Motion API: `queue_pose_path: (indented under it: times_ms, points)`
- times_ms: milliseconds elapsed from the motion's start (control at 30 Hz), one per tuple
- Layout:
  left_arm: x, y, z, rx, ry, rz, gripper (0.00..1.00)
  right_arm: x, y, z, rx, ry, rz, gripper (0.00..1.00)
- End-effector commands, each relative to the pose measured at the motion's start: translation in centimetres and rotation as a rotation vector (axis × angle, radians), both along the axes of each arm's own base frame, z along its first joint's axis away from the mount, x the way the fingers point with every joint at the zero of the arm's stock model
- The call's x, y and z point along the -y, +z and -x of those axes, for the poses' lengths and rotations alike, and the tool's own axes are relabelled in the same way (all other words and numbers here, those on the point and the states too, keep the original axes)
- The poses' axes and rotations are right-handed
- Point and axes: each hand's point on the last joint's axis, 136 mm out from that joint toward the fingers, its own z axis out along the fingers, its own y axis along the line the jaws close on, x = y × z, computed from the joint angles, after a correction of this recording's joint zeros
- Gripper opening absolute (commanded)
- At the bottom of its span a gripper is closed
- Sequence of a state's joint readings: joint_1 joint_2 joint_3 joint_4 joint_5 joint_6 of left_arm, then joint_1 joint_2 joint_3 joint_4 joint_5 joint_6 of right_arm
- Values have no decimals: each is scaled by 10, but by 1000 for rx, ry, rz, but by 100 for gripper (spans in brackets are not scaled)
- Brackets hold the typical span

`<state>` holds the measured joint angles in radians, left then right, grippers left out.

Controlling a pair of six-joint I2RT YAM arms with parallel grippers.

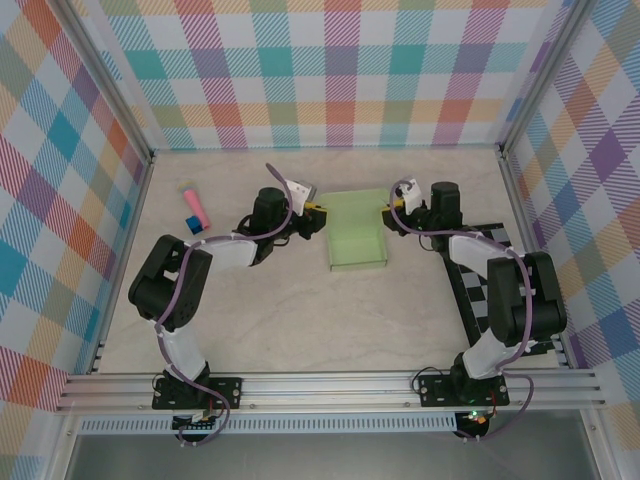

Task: Fold the paper box

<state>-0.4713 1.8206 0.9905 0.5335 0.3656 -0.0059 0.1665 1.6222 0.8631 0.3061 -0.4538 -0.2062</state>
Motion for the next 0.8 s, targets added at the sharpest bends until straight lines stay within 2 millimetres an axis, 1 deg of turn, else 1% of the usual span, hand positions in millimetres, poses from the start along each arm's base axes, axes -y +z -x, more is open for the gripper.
queue_pose_path:
  times_ms: [0,100,167,267,433,467,633,767]
  points:
    - [7,6,-2,57,-9,-11,26,-6,9,1,20,15,-8,23]
    - [7,8,-1,67,-4,-18,21,-7,10,1,28,-26,-10,18]
    - [8,7,0,62,1,-27,21,-8,11,1,41,-59,-11,15]
    - [12,4,3,51,-14,-39,21,-12,10,0,58,-96,14,13]
    - [9,2,2,40,2,-51,21,-9,11,-7,110,-208,45,9]
    - [9,0,1,34,8,-60,21,-9,12,-8,102,-237,29,7]
    - [9,3,-2,27,22,-68,19,-19,13,-10,135,-308,75,3]
    - [10,7,-4,24,32,-78,12,-18,12,-12,143,-392,80,2]
